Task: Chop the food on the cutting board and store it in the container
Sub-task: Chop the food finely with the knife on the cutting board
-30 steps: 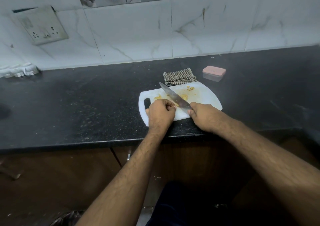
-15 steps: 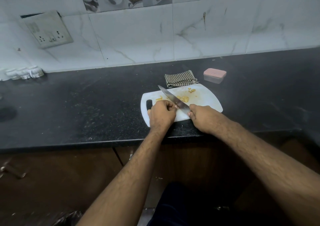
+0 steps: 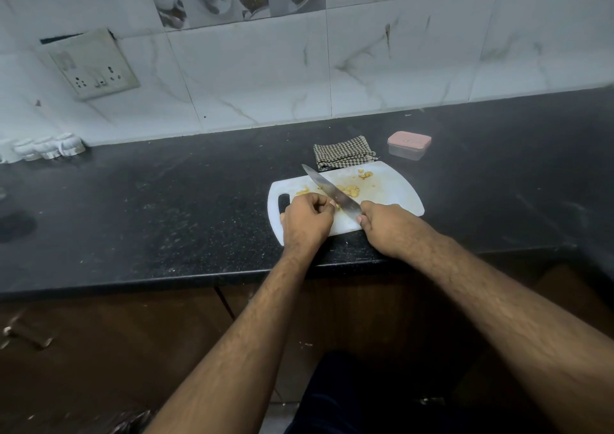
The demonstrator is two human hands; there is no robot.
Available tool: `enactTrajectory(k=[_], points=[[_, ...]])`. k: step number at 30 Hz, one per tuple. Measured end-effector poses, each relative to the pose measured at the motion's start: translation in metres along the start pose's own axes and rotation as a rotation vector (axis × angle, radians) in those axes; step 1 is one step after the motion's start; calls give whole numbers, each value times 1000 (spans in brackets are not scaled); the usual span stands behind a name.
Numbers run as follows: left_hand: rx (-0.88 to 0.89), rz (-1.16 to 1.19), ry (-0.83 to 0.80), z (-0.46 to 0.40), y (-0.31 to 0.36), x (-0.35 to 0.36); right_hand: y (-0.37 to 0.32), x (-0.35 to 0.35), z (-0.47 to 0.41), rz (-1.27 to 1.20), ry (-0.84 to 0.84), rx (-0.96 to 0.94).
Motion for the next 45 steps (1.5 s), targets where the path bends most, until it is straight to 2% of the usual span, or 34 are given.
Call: enactTrajectory(k=[4, 13, 22, 29, 36, 41, 45], points=[[-8, 31, 4, 1, 0, 1, 2, 0, 0, -13, 1, -4], [-3, -60, 34, 6, 8, -4, 12, -7, -4, -132, -27, -40], [5, -172, 9, 4, 11, 0, 16, -16, -25, -840, 28, -156], [25, -162, 29, 2, 10, -1, 21, -7, -45, -1070, -49, -217], [17, -310, 17, -5, 9, 6, 23, -2, -42, -1120, -14, -253], [0, -383, -94, -25, 12, -1, 24, -2, -45, -1104, -11, -225], [9, -398, -35, -32, 1, -8, 25, -3, -46, -1115, -2, -221]])
Point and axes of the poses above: each hand's wrist, its own z-axis away from the middle knuckle, its own x-axis out of the palm, y = z × x, the point moved 5 cm from there along -z, towards the middle knuckle, and after that the axes turned 7 degrees about -y, right-handed, at the moved point
